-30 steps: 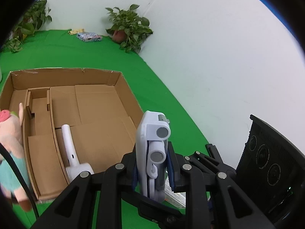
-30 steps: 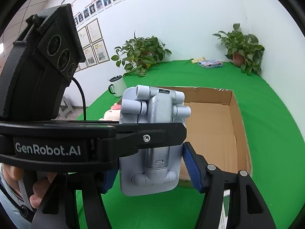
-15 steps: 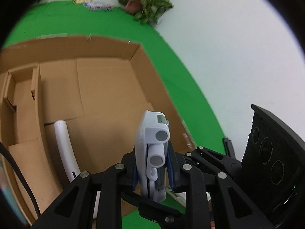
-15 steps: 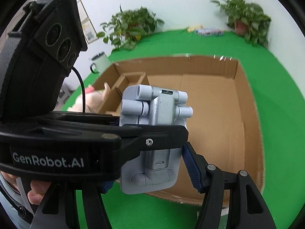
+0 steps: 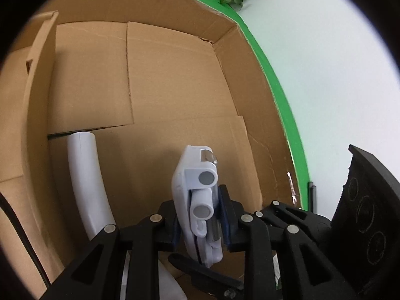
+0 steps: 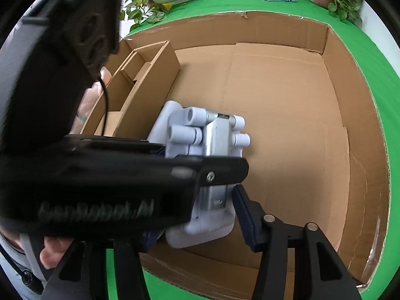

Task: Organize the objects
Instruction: 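Lower the phone stand into the tray beside the hair dryer and open both grippers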

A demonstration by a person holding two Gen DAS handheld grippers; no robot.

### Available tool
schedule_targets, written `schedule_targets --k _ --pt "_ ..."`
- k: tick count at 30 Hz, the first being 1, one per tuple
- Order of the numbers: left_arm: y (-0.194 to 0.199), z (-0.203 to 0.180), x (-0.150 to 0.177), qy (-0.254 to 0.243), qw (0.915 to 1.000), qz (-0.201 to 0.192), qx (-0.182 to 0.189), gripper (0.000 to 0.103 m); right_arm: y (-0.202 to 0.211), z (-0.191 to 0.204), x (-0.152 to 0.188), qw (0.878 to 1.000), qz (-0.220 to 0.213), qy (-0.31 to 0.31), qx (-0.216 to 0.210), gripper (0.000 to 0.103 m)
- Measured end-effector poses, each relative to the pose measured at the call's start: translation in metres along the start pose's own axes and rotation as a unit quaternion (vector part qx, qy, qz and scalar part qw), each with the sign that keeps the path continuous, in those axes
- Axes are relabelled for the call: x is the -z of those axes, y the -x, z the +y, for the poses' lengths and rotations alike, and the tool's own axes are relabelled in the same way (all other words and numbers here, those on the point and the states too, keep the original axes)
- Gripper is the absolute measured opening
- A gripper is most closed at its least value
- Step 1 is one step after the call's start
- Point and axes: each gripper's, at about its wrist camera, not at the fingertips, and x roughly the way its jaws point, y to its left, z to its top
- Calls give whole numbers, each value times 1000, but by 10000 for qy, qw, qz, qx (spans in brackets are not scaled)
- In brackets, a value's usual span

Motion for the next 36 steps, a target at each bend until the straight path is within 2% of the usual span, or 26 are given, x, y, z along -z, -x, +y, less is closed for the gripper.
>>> schedule_targets --k 5,7,9,10,14,18,21,24,28,31,36 --pt "0 -2 -2 -67 9999 111 -43 24 2 -4 0 9996 105 -165 -189 53" --pt "-1 -3 -3 -84 9998 141 -100 24 6 -9 2 9991 118 -268 -291 57" --pt "2 -3 -4 -122 9995 148 -249 30 14 -13 5 9992 -44 -274 -292 60" --pt "7 -5 -4 -148 9991 100 -375 32 18 -15 6 9992 -113 -275 -278 60" --pt "30 -11 -2 -303 9983 -192 -463 45 30 -26 6 9987 -272 -385 -215 60" --pt "48 -13 -4 -449 9967 -395 -549 45 28 -31 3 9982 -283 -448 -262 60" --pt "51 -13 -1 -471 9963 -410 -596 45 13 -29 -1 9986 -231 -461 -105 60" --pt "52 -11 0 -417 9960 -442 -655 45 -4 -27 -7 9987 -138 -496 36 56" --pt "54 -6 2 -286 9961 -474 -685 45 -12 -25 -11 9983 -208 -471 286 48" --pt "57 -5 7 -322 9962 -509 -623 45 -16 -19 -13 9986 -263 -281 376 45" --pt "52 -6 5 -389 9961 -540 -575 45 -17 -6 -11 9994 -99 46 318 43"
